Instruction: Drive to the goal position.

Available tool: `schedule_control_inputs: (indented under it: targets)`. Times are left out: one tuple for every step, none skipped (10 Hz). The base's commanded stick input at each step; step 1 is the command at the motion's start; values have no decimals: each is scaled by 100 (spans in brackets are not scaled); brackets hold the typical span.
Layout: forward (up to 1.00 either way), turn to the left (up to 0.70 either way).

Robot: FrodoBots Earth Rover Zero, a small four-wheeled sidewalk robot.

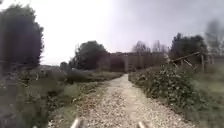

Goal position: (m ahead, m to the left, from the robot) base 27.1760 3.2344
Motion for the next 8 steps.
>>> schedule_control_inputs:
  targets:
    - [100,0]
    - [100,0]
    - [100,-3]
    - [100,-24]
    - [100,-38]
    - [100,-19]
    - [100,0]
    - [100,0]
